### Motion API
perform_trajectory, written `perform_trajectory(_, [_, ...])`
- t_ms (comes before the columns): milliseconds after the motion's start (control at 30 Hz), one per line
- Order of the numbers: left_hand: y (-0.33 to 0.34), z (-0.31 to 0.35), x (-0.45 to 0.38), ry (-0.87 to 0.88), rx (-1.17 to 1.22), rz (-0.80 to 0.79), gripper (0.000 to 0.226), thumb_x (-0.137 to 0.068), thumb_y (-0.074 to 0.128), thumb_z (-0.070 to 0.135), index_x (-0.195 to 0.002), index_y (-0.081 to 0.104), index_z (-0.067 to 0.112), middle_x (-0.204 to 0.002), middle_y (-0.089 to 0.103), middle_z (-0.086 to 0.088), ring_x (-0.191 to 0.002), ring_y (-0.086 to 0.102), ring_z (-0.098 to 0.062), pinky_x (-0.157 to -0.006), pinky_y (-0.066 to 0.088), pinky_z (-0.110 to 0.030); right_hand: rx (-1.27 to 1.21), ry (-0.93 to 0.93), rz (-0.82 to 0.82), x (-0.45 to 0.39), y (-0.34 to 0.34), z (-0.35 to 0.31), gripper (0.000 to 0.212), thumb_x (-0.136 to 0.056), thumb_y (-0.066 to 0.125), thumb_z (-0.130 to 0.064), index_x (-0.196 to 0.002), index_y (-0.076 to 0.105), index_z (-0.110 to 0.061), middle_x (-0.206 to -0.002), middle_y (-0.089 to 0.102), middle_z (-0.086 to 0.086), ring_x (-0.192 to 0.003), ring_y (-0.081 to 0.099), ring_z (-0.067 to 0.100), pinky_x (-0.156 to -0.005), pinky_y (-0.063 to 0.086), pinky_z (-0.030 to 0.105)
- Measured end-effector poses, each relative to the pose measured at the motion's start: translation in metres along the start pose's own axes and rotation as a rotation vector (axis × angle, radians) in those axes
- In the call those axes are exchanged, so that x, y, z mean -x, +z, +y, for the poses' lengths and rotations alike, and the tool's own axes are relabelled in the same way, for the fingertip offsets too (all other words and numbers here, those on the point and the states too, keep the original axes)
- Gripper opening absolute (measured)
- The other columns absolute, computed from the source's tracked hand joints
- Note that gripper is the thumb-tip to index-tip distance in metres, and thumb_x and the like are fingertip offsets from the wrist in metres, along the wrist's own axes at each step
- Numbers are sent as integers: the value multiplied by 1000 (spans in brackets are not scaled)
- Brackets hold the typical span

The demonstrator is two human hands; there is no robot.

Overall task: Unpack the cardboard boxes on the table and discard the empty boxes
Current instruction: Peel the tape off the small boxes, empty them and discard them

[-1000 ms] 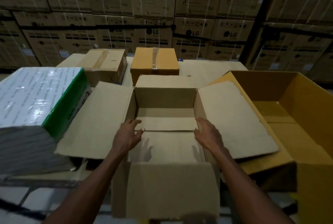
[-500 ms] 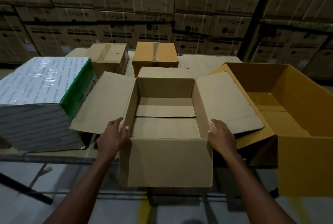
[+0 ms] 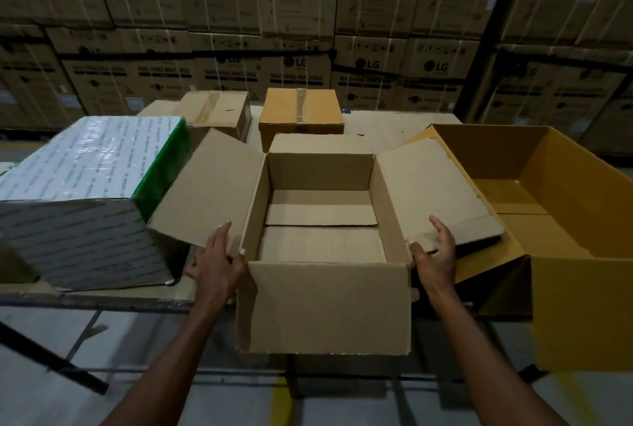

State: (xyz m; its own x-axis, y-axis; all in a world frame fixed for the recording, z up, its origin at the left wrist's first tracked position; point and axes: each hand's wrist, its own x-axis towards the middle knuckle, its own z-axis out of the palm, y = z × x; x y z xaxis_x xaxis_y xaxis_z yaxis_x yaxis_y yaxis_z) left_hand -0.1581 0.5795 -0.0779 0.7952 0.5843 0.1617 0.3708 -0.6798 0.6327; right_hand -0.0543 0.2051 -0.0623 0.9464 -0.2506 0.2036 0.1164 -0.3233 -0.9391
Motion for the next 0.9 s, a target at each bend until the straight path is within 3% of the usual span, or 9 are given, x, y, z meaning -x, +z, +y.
perform_trajectory(167, [-13, 6, -4, 173, 11, 126, 53, -92, 63, 32, -143, 50, 36, -142, 58, -2, -130, 45, -38, -110, 29, -64, 148, -196, -32, 2, -8, -10, 61, -91, 70, -5, -145, 51, -25, -149, 44, 1, -130, 45, 16, -102, 50, 43])
perform_trajectory(267, [-33, 20, -11, 283, -82, 204, 49, -92, 67, 29, -139, 55, 32, -138, 61, 1, -126, 50, -33, -106, 34, -60, 336, -384, -73, -5, -18, -26, 59, -91, 67, -4, -146, 52, -21, -150, 45, 3, -135, 43, 17, -107, 44, 40])
perform_trajectory(400, [-60, 39, -27, 402, -206, 248, 46, -92, 68, 31, -137, 58, 30, -132, 67, 0, -116, 62, -28, -97, 46, -54, 588, -511, -111, -27, -30, -60, 56, -92, 65, -14, -146, 52, -25, -151, 48, 0, -134, 46, 25, -105, 43, 47])
perform_trajectory(567, [-86, 64, -51, 438, -276, 182, 36, -94, 63, 41, -129, 64, 31, -127, 70, 0, -107, 67, -25, -81, 58, -44, 717, -450, -205, -58, -30, -96, 47, -96, 63, -24, -143, 56, -27, -145, 55, 1, -125, 55, 26, -99, 51, 47])
perform_trajectory(733, [-95, 83, -84, 390, -311, 28, 39, -94, 59, 50, -130, 61, 33, -130, 68, 3, -109, 67, -18, -84, 60, -44, 808, -334, -295, -90, -19, -116, 44, -96, 65, -34, -139, 59, -28, -144, 57, 4, -125, 57, 28, -95, 54, 46])
perform_trajectory(900, [-91, 110, -124, 366, -348, -193, 41, -95, 61, 44, -135, 59, 31, -137, 63, -2, -115, 64, -20, -87, 57, -40, 814, -248, -398, -122, -2, -126, 46, -95, 66, -38, -140, 58, -32, -144, 57, 7, -125, 56, 30, -95, 53, 47])
